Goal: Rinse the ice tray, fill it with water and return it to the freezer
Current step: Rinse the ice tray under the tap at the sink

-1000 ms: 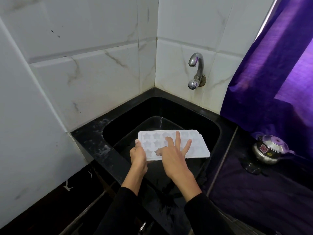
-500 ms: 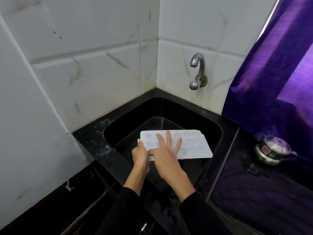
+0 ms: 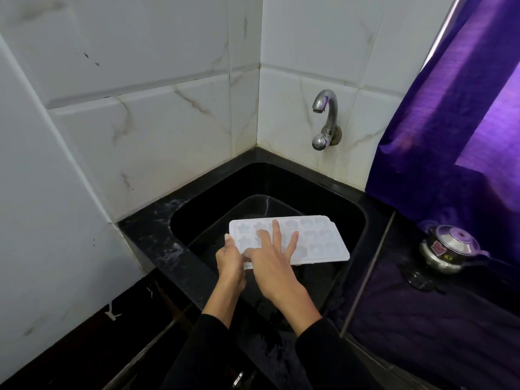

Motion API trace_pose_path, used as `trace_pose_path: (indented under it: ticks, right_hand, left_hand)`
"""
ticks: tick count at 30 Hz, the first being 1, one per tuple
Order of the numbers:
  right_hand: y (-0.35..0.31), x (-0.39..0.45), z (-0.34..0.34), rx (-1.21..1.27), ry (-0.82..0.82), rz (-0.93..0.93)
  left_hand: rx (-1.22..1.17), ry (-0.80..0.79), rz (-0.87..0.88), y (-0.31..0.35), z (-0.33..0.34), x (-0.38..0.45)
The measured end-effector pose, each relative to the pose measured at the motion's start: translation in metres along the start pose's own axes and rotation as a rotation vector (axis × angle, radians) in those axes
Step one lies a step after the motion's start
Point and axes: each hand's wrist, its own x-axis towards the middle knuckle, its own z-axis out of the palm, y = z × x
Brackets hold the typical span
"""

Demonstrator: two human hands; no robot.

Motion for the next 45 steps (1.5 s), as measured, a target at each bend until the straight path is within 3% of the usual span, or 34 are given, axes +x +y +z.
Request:
trace_pose_path:
  ticks: [5,12,14,16,20,28,37,45]
  right_hand:
    - [0.019,0.000,-0.005,0.373,0.120,0.088]
    - [0.087,0.008,-0.004,0.593,0.689,0.632]
    - [0.101,0.004,0.000,0.725,0.687,0.784]
    - [0.113,0.002,0.006,0.954,0.569,0.933]
    - [0.120,-0.003,0.018,1.417,0.371,1.014]
    - [0.115,-0.006,0.023,1.287,0.613,1.015]
    - [0.113,-0.006,0.019,1.201,0.775,0.985]
    - [0.106,-0.005,0.004,0.972,0.862,0.775]
  left_hand:
    - [-0.005,0.008,-0.021,0.004,0.000,0.004]
    - [-0.030,-0.008,-0.031,0.006,-0.004,0.011]
    - [-0.025,-0.018,-0.034,0.007,-0.005,0.013]
    - [-0.018,-0.033,-0.044,0.008,-0.005,0.014]
    - [0.020,-0.046,-0.054,0.006,-0.004,0.015]
    - [0.055,-0.135,-0.099,0.002,-0.005,0.020]
    - [0.098,-0.064,-0.109,-0.006,-0.001,0.025]
    - [0.200,-0.067,-0.142,-0.023,0.012,0.024]
